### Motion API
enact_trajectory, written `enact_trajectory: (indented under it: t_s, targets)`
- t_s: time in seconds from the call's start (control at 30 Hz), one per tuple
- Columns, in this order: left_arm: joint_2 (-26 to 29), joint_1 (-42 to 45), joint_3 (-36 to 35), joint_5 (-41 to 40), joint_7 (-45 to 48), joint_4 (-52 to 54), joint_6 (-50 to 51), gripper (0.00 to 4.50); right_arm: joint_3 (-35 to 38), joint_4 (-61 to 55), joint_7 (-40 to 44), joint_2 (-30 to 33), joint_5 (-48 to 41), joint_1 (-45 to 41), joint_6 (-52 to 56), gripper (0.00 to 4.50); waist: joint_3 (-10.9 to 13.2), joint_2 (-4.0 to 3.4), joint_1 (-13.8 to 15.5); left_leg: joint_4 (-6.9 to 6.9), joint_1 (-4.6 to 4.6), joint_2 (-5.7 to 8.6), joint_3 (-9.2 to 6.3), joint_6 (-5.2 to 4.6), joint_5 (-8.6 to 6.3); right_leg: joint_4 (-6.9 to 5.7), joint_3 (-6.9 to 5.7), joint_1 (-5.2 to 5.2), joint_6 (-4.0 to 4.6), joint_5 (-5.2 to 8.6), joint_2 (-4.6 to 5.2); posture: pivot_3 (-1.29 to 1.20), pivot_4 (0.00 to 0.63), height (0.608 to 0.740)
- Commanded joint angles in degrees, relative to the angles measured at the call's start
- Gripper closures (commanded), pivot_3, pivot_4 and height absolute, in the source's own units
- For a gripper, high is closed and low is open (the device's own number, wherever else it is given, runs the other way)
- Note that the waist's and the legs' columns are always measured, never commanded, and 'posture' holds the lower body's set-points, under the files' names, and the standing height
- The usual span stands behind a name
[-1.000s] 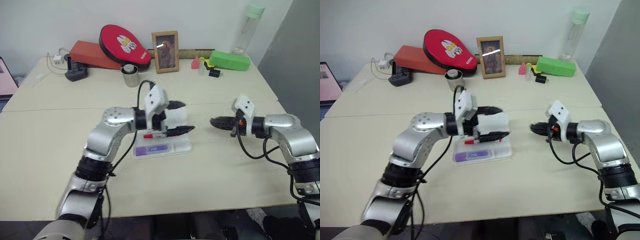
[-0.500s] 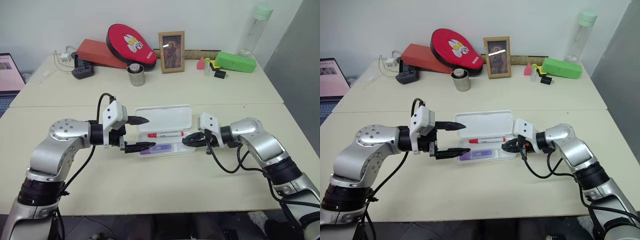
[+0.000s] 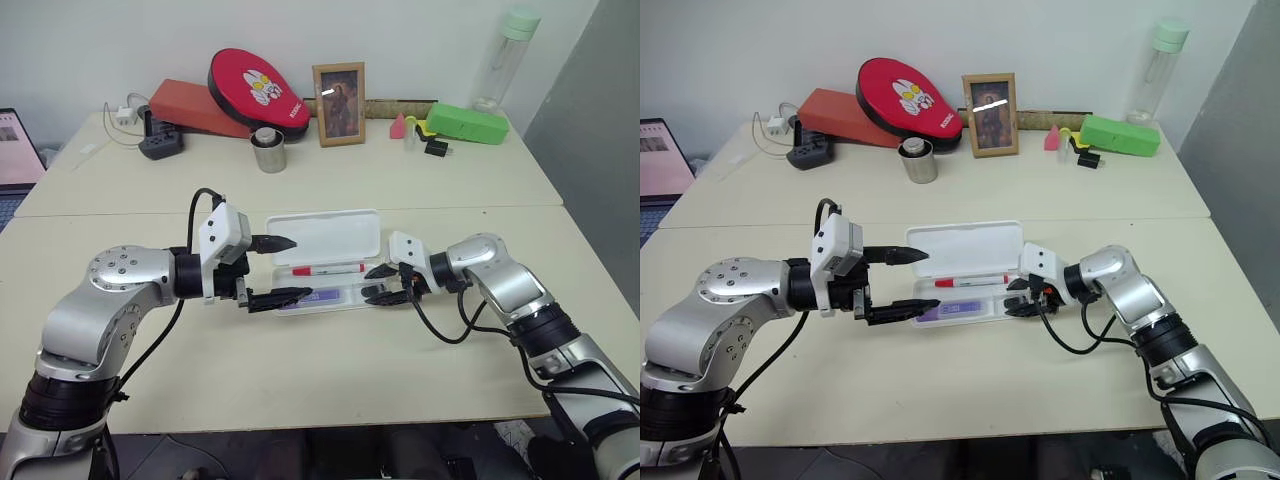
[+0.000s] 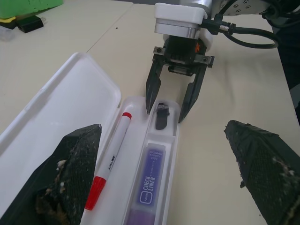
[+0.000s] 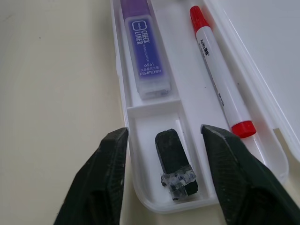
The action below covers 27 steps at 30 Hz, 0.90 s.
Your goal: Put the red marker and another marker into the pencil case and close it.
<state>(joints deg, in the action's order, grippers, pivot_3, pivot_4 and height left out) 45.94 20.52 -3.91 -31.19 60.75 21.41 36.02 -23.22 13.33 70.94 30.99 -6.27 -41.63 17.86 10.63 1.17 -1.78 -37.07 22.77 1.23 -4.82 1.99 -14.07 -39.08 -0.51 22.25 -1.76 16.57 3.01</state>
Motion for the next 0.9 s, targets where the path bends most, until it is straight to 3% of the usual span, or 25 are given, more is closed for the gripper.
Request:
enact_trajectory:
  t_s: [0.03,0.17,0.37,0.47,0.7,0.8,0.9]
  targets:
    - [0.3,-0.1,-0.8,-0.8,-0.9,2.0,-0.2,0.0,1.9,-1.3,0.5,-0.2,-0.6,-1.0,-0.5,0.92,0.0,0.0,0.0,0.0,0.0,0.0,-0.01,0.0,0.0,0.0,0.0,0.0,0.0,0.0,0.0,0.0,0.15,0.74]
    - [0.5,-0.5,-1.8,-1.2,-1.9,2.2,0.1,0.0,4.1,-4.7,2.1,0.2,-3.8,-1.2,1.6,0.04,0.0,0.0,0.0,0.0,0.0,0.0,0.0,0.0,0.0,0.0,0.01,0.0,0.0,0.0,0.0,0.0,0.15,0.74]
    - [0.6,-2.7,-10.5,-5.1,-5.5,1.3,1.7,0.0,13.3,-5.3,2.3,-1.0,-13.7,-9.8,9.0,0.04,0.0,-0.03,-0.3,0.0,0.0,-0.04,0.02,0.0,0.0,-0.03,0.04,0.05,0.01,-0.01,0.01,0.0,0.15,0.74]
    - [0.7,-4.2,-16.3,-6.5,-7.7,0.1,1.9,0.0,13.5,5.3,0.7,-3.6,-11.0,-17.9,5.1,0.04,0.0,-0.03,-0.4,0.04,-0.1,-0.08,0.02,0.0,-0.01,-0.01,0.04,-0.01,0.02,-0.01,0.01,0.0,0.15,0.74]
    - [-0.6,-6.1,-22.4,-9.6,-11.9,0.9,2.4,0.0,11.3,36.3,-7.4,-11.8,-0.9,-33.5,-6.5,0.04,0.0,-0.04,-0.4,0.06,-0.1,-0.03,0.12,0.05,0.02,-0.01,0.1,0.04,0.03,-0.02,0.01,0.0,0.15,0.74]
    - [-0.9,-7.5,-23.9,-11.2,-13.4,2.5,2.9,0.0,10.6,46.8,-12.6,-14.0,3.3,-37.7,-10.9,0.42,0.0,-0.03,-0.4,0.09,-0.06,-0.02,0.15,0.16,0.08,0.02,0.13,0.08,0.04,-0.02,0.02,0.0,0.15,0.74]
    - [-1.3,-9.8,-25.7,-12.8,-15.0,4.7,3.5,0.0,10.0,52.4,-14.5,-15.7,6.3,-39.7,-13.5,1.13,0.0,-0.03,-0.2,0.1,0.01,-0.02,0.12,0.21,0.11,0.06,0.11,0.11,0.04,-0.02,0.04,0.0,0.15,0.74]
